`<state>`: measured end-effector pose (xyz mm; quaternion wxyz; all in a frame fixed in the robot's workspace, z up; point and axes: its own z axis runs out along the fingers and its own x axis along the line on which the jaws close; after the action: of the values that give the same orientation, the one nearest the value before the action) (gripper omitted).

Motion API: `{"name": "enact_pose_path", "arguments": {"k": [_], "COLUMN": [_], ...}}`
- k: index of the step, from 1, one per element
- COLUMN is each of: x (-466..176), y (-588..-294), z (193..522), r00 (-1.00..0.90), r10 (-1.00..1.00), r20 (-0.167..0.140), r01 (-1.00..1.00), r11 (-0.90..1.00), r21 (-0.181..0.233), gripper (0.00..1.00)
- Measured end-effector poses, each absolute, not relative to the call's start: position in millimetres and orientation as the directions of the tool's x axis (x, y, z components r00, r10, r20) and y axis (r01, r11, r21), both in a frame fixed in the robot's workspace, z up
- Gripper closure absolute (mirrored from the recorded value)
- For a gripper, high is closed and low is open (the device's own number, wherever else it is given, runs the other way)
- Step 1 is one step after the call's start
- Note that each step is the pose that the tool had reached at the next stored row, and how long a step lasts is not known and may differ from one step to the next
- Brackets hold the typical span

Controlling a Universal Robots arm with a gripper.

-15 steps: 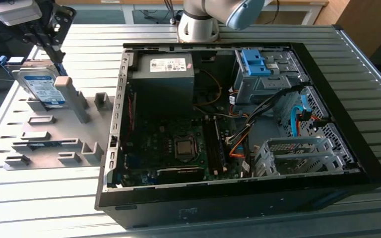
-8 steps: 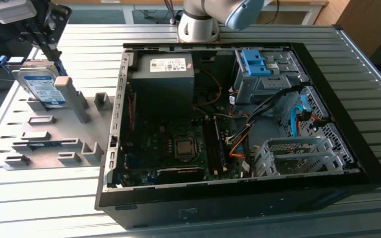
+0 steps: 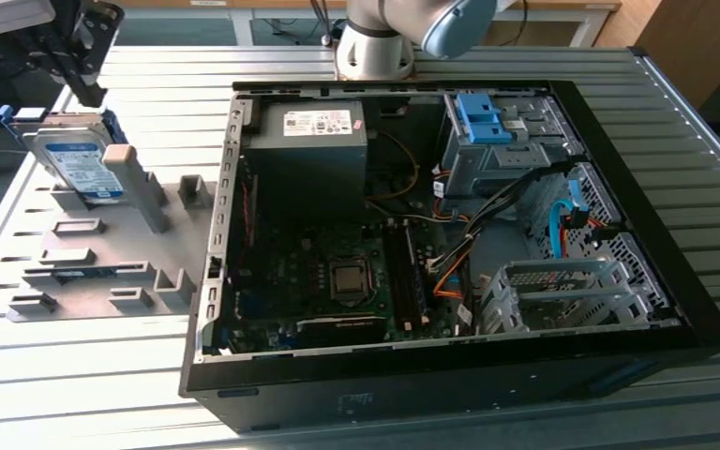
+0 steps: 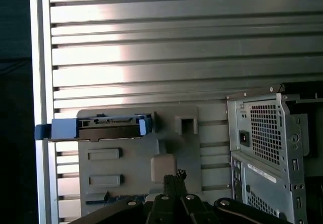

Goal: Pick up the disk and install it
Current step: 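Reach for the disk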

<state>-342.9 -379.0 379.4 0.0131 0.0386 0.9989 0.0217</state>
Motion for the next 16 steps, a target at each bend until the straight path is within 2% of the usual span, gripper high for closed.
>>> {"name": "enact_pose_path", "arguments": {"k": [16], "x": [-380.5], "y": [-357.2], "z": [372.6], "r00": [-0.996], "r10": [0.082], "r20": [-0.021], "r01": [0.081], "r11": [0.996], "r21": [0.044], "gripper": [0.89]}}
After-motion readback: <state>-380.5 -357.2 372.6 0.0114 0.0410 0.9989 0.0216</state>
